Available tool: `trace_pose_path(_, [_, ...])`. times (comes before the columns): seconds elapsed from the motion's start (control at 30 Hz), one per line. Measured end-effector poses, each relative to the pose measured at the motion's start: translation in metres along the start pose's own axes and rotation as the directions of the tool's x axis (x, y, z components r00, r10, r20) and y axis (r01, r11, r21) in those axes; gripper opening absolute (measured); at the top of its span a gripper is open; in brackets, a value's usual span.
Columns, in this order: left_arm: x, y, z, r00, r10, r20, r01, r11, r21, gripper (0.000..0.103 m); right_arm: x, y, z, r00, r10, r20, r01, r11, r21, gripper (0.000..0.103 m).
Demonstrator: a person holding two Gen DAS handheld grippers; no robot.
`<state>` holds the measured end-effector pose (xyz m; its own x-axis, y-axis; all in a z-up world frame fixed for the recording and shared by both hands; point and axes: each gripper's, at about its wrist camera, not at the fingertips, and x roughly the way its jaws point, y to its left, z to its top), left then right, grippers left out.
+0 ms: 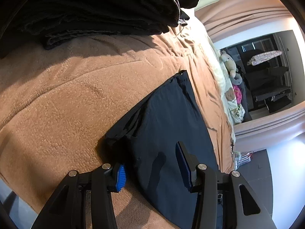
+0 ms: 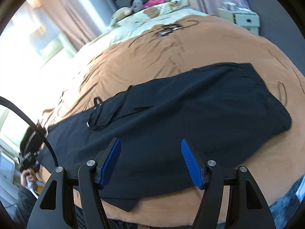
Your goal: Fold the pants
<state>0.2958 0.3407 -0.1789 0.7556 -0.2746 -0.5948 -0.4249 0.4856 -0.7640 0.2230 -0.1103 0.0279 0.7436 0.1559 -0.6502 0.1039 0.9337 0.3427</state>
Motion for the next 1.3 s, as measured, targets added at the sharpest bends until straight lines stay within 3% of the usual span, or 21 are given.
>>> trace_pose_path(0.27, [-0.002,-0.001,-0.002,1.000,0.004,-0.004,-0.003,1.000,0.024,0.048,0.049,0.049,0.013,0.999,0.023,-0.047,-0.027,0.996,-0.087,0.064])
trace_pose_path(0.43, [-0.001,-0.003,-0.003,1.000,0.010,-0.005,-0.010,0.999,0.035,0.048,0.090,0.080,0.022,0.995,0.008,-0.095,-0.022,0.990,-0.137,0.058])
trace_pose_path(0.6, [-0.001,-0.001,-0.002,1.000,0.000,-0.012,0.000,1.000,0.030,0.048,0.138,0.112,0.031,0.985,-0.050,-0.166,0.019,0.983,-0.182,0.045])
trace_pose_path(0.8, [-0.001,0.000,-0.002,1.000,0.000,-0.011,0.000,1.000,0.023,0.048,0.183,0.135,0.036,0.964,-0.120,-0.236,0.070,0.975,-0.211,0.036])
trace_pose_path(1.03, [-0.002,0.000,-0.002,1.000,-0.002,-0.022,0.003,1.000,0.028,0.048,0.233,0.154,0.035,0.933,-0.244,-0.263,0.162,0.941,-0.297,0.035])
trace_pose_path(1.3, [-0.001,-0.001,-0.001,1.000,0.005,-0.026,-0.004,1.000,0.008,0.049,0.253,0.160,0.053,0.921,-0.302,-0.247,0.219,0.924,-0.313,0.033])
